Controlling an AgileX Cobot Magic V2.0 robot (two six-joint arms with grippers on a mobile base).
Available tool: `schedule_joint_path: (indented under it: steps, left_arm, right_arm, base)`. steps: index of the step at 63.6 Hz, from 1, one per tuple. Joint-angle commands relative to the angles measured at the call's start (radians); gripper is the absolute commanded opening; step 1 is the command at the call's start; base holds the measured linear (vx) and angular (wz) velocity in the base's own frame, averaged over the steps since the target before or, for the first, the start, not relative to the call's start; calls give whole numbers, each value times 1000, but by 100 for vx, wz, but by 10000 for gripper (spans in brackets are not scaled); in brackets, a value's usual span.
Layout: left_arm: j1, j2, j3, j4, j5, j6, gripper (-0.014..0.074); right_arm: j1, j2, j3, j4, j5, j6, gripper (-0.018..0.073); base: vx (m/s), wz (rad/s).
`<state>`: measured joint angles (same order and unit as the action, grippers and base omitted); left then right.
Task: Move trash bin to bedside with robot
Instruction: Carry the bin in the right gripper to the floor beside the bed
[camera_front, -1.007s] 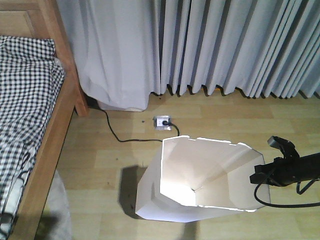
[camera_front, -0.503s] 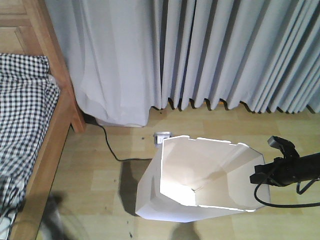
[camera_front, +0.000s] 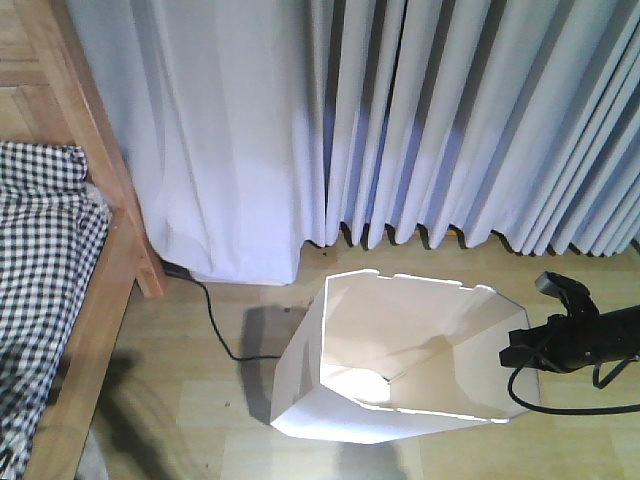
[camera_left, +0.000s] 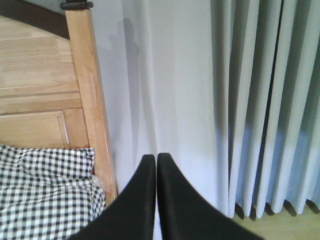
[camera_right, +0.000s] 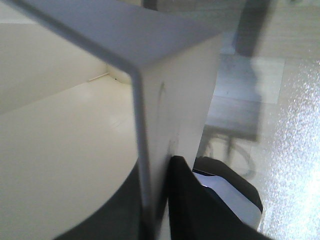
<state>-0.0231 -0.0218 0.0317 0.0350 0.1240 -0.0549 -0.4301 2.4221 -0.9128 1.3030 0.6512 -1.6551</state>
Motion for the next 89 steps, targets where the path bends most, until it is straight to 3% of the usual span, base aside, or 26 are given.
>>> schedule_joint_path:
  steps: [1,51,70,89]
  left_arm:
    - [1,-6,-24,-1,-74,-4,-6]
    - [1,-6,-24,-1,-74,-4,-6]
    - [1,-6,-24,-1,-74,-4,-6]
    - [1,-6,-24,-1,-74,-4,-6]
  right_arm:
    - [-4,-69,-4,40,257,2,-5]
    - [-4,-69,-4,40,257,2,-5]
    - [-2,-66,-8,45,178,6,-5]
    - [-2,3,-145,-32,29,161,-5]
  base:
    - [17,-2]
    - [6,1]
    - [0,0]
    - [0,0]
